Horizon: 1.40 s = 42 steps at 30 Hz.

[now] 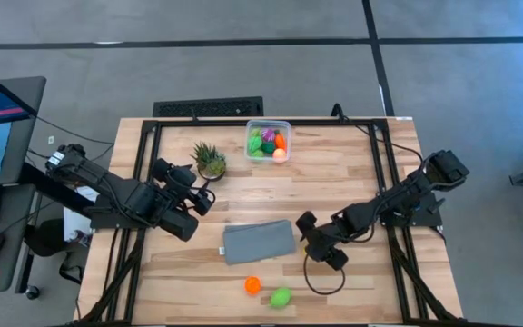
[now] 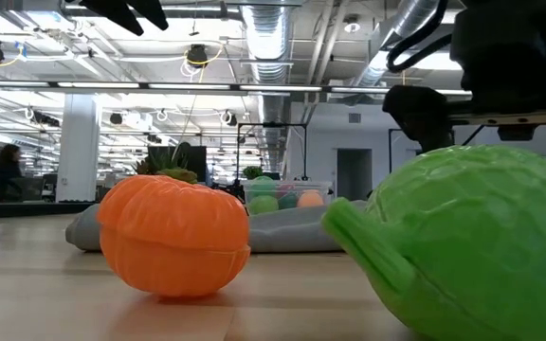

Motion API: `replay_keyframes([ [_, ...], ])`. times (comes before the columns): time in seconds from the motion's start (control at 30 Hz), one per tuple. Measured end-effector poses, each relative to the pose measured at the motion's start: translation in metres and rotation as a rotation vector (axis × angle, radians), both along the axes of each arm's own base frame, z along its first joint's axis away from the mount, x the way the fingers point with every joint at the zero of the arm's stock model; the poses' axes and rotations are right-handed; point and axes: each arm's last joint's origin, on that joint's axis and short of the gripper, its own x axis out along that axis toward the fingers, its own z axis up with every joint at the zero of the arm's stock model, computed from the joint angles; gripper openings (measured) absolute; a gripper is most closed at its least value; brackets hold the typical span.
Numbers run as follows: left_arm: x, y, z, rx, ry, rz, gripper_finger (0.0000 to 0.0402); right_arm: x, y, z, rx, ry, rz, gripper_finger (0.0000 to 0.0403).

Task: Pick and placing Produce into tupperware
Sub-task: Put the lemon into the bin

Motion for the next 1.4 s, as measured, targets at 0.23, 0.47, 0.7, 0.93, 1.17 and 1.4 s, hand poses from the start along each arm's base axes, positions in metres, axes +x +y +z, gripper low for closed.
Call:
replay_keyframes([
  [0.23,0.000,0.000,0.000,0.000,0.000,0.000,0.0306,0.001,-0.002,0.000,0.002,0.001,0.006,0.0379],
  [0.47,0.000,0.000,0.000,0.002,0.000,0.000,0.0306,0.001,-0.001,0.000,-0.001,-0.004,0.028,0.0379],
  [0.7,0.000,0.000,0.000,0.003,0.000,0.000,0.0306,0.004,0.000,-0.002,0.007,-0.021,0.028,0.0379],
  [0.93,0.000,0.000,0.000,0.002,0.000,-0.001,0.0306,0.004,0.004,-0.018,-0.003,0.052,0.039,0.0379],
  [1.17,0.000,0.000,0.000,0.000,-0.002,-0.001,0.0306,0.006,0.002,-0.019,0.007,0.060,-0.006,0.0375],
  [1.4,0.000,0.000,0.000,-0.001,-0.002,-0.001,0.0306,0.006,0.002,-0.019,0.023,0.069,-0.033,0.0334],
])
